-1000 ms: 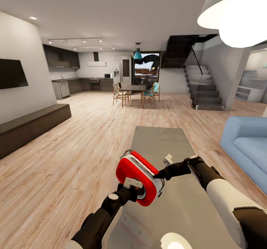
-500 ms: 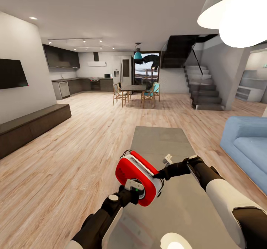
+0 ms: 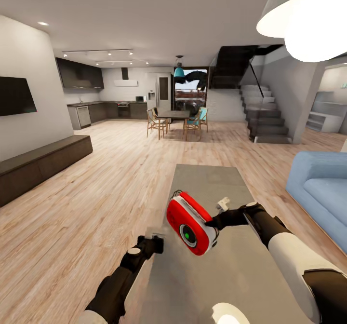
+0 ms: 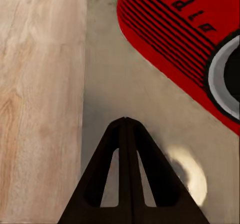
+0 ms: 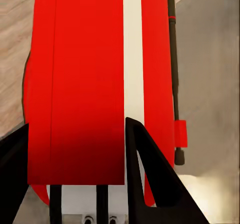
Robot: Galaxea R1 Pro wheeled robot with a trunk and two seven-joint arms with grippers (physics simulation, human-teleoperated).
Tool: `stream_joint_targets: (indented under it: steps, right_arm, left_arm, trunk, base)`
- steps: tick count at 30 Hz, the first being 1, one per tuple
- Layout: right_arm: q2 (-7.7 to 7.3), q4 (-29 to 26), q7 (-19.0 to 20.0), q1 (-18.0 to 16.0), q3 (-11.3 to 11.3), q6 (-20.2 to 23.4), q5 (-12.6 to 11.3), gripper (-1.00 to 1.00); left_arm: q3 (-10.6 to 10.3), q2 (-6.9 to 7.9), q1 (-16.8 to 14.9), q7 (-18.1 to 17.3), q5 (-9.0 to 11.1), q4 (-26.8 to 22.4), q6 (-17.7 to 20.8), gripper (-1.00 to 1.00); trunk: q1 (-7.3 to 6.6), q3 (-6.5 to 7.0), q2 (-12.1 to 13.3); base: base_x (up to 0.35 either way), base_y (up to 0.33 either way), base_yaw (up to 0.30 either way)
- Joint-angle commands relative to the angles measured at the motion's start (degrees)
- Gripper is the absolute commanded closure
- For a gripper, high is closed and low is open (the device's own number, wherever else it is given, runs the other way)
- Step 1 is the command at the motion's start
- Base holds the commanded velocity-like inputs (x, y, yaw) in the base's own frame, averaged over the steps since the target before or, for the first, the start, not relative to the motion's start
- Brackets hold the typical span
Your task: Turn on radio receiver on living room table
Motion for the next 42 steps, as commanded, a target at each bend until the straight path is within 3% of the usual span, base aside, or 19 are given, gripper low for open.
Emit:
stream_joint_targets:
  steps: [1, 3, 6, 7, 9, 12, 16, 19, 24, 31, 36, 42]
  right_arm:
    - [0.07, 0.0, -0.8, 0.0, 0.0, 0.5, -0.6, 1.00]
    - [0.19, 0.1, -4.7, 0.0, 0.1, 0.7, -0.6, 1.00]
    - [0.26, 0.3, -7.2, 0.0, 0.3, 0.9, -0.5, 1.00]
    - [0.27, 0.3, -7.3, 0.0, 0.3, 0.9, -0.5, 1.00]
    - [0.28, 0.4, -7.8, 0.0, 0.4, 1.0, -0.5, 1.00]
    - [0.28, 0.4, -8.4, 0.0, 0.4, 1.1, -0.5, 1.00]
    - [0.29, 0.4, -8.9, 0.0, 0.5, 2.2, -0.4, 1.00]
    - [0.35, 0.4, -9.0, 0.0, 0.5, 4.5, -0.4, 1.00]
    - [0.37, 0.4, -9.0, 0.0, 0.5, 6.4, -0.5, 1.00]
    - [0.37, 2.0, -9.2, 0.0, 0.5, 8.7, -0.5, 1.00]
    - [0.37, 2.3, -12.8, 0.0, 0.5, 14.6, -0.5, 1.00]
    - [0.65, 2.4, -15.2, 0.0, 0.5, 15.9, -0.6, 1.00]
  left_arm:
    - [1.0, -0.01, 0.0, 0.1, 0.0, 0.0, 0.0, 1.00]
    - [5.5, 0.13, 0.0, 0.2, 0.1, 0.2, 0.0, 1.00]
    - [13.8, 4.73, 0.3, 0.3, 0.2, 1.4, 0.1, 1.00]
    - [15.2, 5.48, 0.3, 0.3, 0.2, 2.0, 0.0, 1.00]
    - [20.2, 8.37, 0.4, 0.2, 0.3, 5.8, -0.2, 1.00]
    - [25.3, 11.28, 0.4, 0.1, 0.3, 10.9, -0.3, 1.00]
    - [29.2, 14.17, 0.4, 0.0, 0.3, 17.8, -1.9, 1.00]
    - [30.8, 15.79, 0.5, -0.3, 0.6, 26.5, -7.5, 1.00]
    - [31.5, 15.63, 0.4, -0.4, 0.8, 33.0, -15.7, 1.00]
    - [32.3, 16.20, 0.4, -0.4, 0.9, 34.0, -17.4, 1.00]
    - [33.8, 15.88, 0.4, -0.4, 0.9, 34.0, -17.6, 1.00]
    - [34.2, 16.23, 0.4, -0.4, 0.9, 34.0, -17.6, 1.00]
  trunk:
    - [0.00, 0.00, 0.0]
    - [0.00, 0.00, 0.0]
    - [0.00, 0.00, 0.0]
    - [0.00, 0.00, 0.0]
    - [0.00, 0.00, 0.0]
    - [0.00, 0.00, 0.0]
    - [0.00, 0.00, 0.0]
    - [0.00, 0.00, 0.0]
    - [0.00, 0.00, 0.0]
    - [0.00, 0.00, 0.0]
    - [0.00, 0.00, 0.0]
    - [0.00, 0.00, 0.0]
  base:
    - [0.000, 0.000, 0.000]
    - [0.000, 0.000, 0.000]
    - [0.000, 0.000, 0.000]
    - [0.000, 0.000, 0.000]
    - [0.000, 0.000, 0.000]
    - [0.000, 0.000, 0.000]
    - [0.000, 0.000, 0.000]
    - [0.000, 0.000, 0.000]
    - [0.000, 0.000, 0.000]
    - [0.000, 0.000, 0.000]
    - [0.000, 0.000, 0.000]
    - [0.000, 0.000, 0.000]
